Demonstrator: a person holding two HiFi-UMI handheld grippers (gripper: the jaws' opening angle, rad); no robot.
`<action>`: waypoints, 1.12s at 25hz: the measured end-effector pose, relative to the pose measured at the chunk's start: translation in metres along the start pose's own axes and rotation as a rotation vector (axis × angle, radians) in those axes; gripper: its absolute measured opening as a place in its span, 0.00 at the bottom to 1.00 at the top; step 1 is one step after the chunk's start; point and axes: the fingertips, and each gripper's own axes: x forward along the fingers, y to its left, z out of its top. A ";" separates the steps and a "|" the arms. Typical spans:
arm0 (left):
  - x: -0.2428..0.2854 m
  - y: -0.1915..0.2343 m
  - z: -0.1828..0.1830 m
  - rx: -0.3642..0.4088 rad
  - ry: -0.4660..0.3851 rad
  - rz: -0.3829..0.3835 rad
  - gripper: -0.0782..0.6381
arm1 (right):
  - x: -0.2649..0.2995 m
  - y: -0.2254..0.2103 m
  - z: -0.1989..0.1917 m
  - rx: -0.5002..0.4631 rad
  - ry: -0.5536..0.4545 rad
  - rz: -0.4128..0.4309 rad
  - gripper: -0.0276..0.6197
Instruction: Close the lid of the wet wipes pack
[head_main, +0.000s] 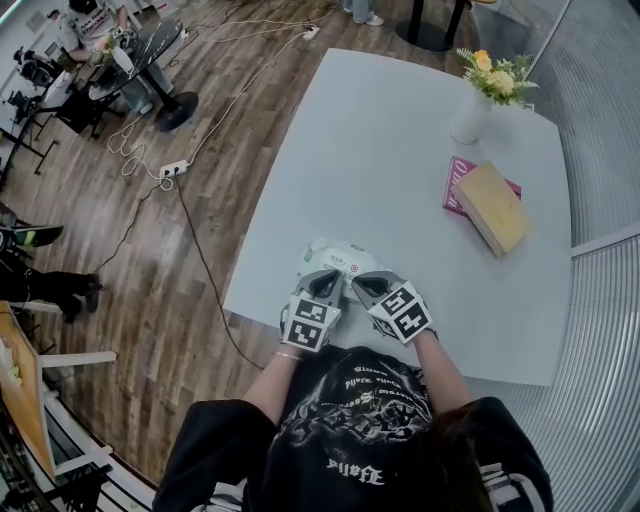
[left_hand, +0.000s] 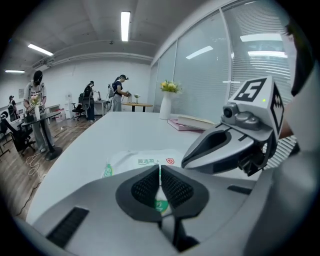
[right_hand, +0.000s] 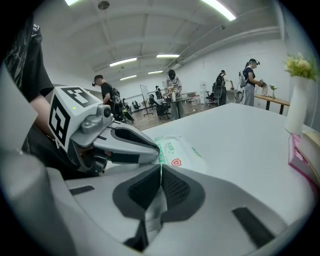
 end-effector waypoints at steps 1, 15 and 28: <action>0.001 0.001 -0.001 -0.004 0.003 0.001 0.13 | -0.003 -0.001 -0.001 0.025 -0.018 -0.008 0.05; 0.002 0.004 -0.002 -0.160 -0.048 -0.005 0.13 | -0.051 -0.014 -0.020 0.208 -0.143 -0.156 0.04; -0.065 -0.021 0.052 -0.150 -0.364 -0.022 0.13 | -0.165 -0.050 -0.003 0.113 -0.427 -0.484 0.04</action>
